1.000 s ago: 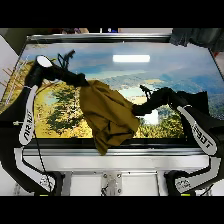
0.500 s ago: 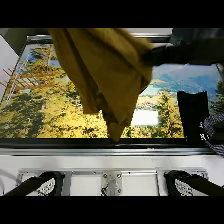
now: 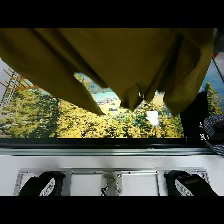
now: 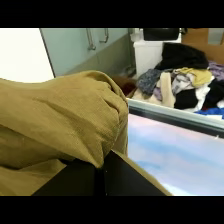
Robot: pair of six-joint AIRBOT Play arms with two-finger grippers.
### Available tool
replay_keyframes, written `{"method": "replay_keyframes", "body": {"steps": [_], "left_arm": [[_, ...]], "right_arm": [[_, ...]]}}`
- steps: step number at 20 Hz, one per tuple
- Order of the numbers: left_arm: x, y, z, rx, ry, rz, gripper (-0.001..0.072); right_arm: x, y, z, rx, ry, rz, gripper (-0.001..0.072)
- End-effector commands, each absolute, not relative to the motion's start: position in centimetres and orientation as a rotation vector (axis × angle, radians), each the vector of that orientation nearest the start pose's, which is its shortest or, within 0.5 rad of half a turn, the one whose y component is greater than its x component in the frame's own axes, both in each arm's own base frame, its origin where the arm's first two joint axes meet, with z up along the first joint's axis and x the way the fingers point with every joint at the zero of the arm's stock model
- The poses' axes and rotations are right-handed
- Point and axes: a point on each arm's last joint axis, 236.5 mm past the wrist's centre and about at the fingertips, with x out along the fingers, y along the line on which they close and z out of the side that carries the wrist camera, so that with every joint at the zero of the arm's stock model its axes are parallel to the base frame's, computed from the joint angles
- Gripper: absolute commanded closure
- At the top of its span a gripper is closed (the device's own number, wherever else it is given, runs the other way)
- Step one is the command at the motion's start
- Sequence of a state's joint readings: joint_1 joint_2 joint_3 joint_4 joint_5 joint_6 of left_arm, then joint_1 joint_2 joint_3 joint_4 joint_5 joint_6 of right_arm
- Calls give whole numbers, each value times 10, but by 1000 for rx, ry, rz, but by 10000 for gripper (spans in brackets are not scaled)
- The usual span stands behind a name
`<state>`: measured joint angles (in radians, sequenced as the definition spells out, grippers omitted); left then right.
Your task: Fold the clothes and pants, and hang the long-sleeved shirts on hangers.
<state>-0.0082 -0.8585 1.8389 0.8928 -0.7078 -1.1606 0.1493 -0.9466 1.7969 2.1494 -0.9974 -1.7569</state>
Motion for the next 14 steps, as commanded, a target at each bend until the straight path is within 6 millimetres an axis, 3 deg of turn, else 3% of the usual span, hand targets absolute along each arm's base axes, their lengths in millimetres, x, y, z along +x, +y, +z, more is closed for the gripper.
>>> {"method": "replay_keyframes", "body": {"steps": [1,4,7,9,11,12,13,14], "left_arm": [[347,-92,546,-73,-193,-406,689],[453,-88,468,-118,47,-372,689],[540,-86,369,-163,226,-350,689],[576,-83,307,-191,320,-325,689],[594,-86,269,-204,393,-330,689],[599,-89,263,-198,404,-338,689],[601,-97,267,-188,394,-355,689],[602,-102,280,-159,356,-366,689]], "right_arm": [[332,182,446,255,214,669,691],[382,222,374,322,448,699,691],[448,246,264,367,710,651,690],[490,247,183,336,832,579,689],[520,242,122,294,890,526,663],[531,239,105,285,890,515,453],[541,234,100,284,871,503,181],[551,226,105,286,830,485,49]]}}
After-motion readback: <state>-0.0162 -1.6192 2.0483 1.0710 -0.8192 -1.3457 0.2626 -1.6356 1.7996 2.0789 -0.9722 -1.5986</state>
